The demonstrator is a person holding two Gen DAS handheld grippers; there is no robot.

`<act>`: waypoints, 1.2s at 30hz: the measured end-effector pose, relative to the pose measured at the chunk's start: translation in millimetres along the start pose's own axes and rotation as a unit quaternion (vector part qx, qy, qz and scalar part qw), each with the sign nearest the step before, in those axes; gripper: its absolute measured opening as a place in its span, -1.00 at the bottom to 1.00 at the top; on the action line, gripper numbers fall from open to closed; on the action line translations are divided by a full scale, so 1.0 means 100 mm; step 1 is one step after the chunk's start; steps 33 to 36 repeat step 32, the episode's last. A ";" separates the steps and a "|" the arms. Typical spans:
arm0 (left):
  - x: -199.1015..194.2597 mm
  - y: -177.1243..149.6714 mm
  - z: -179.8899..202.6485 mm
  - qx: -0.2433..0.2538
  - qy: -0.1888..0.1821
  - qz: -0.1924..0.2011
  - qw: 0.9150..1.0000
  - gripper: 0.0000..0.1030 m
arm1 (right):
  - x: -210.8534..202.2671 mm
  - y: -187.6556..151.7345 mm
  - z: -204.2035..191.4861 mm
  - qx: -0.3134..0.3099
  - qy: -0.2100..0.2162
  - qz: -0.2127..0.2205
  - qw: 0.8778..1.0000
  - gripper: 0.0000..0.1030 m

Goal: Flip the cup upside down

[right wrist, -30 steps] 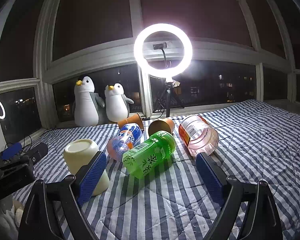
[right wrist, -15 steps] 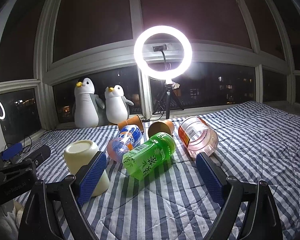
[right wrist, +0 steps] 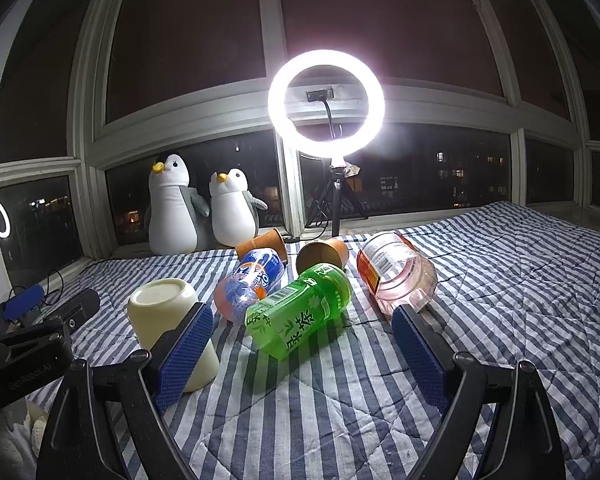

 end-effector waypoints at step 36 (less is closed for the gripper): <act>0.01 -0.02 0.03 0.004 0.002 -0.001 1.000 0.99 | 0.05 -0.02 0.00 -0.003 0.000 -0.009 1.000 0.72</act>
Point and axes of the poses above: each gripper's, at about its wrist camera, not at the fingertips, and x roughly the way its jaws point, z to its right, y to its top, the point moved 2 cm from there along x, roughly the way its jaws point, and after that the axes turned 9 degrees about -y, right-handed, at the moved point
